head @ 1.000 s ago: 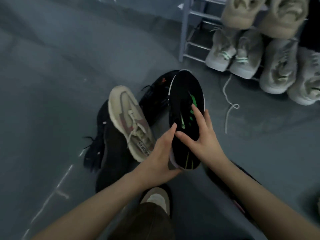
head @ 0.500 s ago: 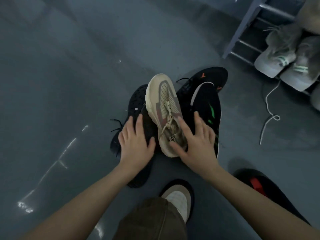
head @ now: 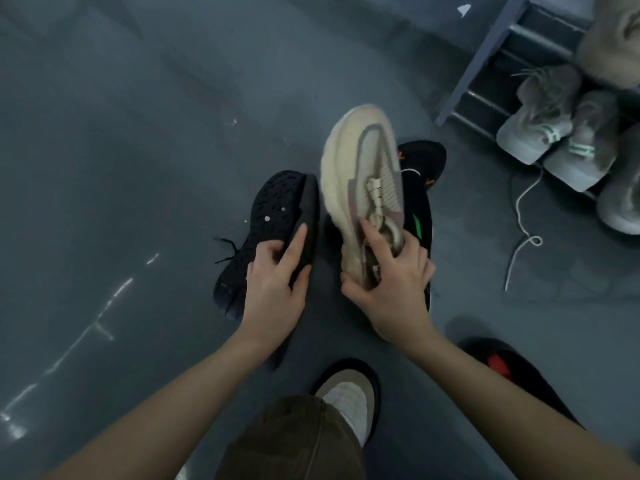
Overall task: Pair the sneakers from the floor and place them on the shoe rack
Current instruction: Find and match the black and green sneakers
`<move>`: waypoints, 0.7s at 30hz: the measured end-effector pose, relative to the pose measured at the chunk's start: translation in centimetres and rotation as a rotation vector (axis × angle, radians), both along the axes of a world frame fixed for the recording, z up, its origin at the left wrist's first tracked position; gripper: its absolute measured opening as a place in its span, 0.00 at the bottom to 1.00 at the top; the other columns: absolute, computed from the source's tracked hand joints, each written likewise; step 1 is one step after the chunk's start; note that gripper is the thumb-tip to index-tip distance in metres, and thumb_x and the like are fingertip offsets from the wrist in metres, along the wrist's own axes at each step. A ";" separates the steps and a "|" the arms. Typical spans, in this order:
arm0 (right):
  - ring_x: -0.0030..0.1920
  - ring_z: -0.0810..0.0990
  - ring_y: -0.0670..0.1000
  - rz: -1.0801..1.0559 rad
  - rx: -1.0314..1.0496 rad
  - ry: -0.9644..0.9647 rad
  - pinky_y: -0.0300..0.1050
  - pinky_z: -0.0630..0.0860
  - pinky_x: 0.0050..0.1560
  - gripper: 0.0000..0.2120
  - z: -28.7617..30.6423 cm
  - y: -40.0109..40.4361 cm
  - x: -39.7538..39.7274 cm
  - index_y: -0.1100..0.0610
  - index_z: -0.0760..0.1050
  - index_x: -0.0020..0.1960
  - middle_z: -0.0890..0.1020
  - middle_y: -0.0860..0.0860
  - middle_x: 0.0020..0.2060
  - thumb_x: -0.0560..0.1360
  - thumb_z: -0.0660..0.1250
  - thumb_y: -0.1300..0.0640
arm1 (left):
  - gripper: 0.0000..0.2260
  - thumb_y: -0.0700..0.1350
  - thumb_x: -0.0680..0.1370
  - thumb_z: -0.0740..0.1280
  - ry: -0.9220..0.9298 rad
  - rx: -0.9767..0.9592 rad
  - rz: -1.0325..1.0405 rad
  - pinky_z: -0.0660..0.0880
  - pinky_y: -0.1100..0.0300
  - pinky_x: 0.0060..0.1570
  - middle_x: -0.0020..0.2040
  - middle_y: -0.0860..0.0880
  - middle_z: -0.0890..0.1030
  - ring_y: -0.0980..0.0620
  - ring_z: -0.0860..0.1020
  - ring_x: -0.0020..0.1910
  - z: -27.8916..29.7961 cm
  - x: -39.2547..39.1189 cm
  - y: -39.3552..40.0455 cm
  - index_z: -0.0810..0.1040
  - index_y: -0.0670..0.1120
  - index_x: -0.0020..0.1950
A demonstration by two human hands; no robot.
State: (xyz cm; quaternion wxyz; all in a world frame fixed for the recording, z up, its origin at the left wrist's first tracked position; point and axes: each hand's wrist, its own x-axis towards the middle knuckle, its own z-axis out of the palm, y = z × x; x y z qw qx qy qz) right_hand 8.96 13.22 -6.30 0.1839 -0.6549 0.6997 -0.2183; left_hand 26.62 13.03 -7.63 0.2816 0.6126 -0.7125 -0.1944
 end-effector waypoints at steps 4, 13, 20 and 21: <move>0.62 0.61 0.58 -0.195 -0.040 0.024 0.56 0.56 0.63 0.35 2.0 0.6 -3.6 0.40 0.62 0.71 0.65 0.61 0.64 0.65 0.69 0.41 | 0.26 0.48 0.75 0.62 0.060 -0.070 -0.054 0.75 0.45 0.45 0.51 0.42 0.70 0.46 0.73 0.46 1.6 -2.2 -1.3 0.60 0.51 0.73; 0.69 0.58 0.66 -0.350 0.134 0.217 0.63 0.54 0.66 0.30 -0.7 4.2 -11.1 0.43 0.63 0.71 0.58 0.62 0.71 0.71 0.69 0.48 | 0.29 0.55 0.76 0.59 -0.133 0.069 -0.318 0.71 0.46 0.54 0.62 0.41 0.71 0.41 0.72 0.55 1.0 -9.8 -1.3 0.59 0.43 0.74; 0.72 0.60 0.57 -0.092 0.227 0.145 0.58 0.51 0.69 0.30 -1.7 4.8 -7.5 0.42 0.57 0.74 0.61 0.55 0.73 0.73 0.45 0.35 | 0.43 0.67 0.70 0.62 -0.398 0.300 -0.229 0.60 0.46 0.64 0.71 0.40 0.61 0.41 0.62 0.68 -0.6 -8.0 1.6 0.42 0.55 0.76; 0.73 0.59 0.55 -0.060 0.234 0.107 0.55 0.49 0.69 0.30 -2.0 5.0 -7.1 0.41 0.53 0.74 0.59 0.53 0.74 0.74 0.43 0.35 | 0.43 0.67 0.70 0.62 -0.408 0.296 -0.219 0.61 0.47 0.63 0.70 0.41 0.63 0.41 0.63 0.67 -0.7 -7.8 1.7 0.42 0.55 0.76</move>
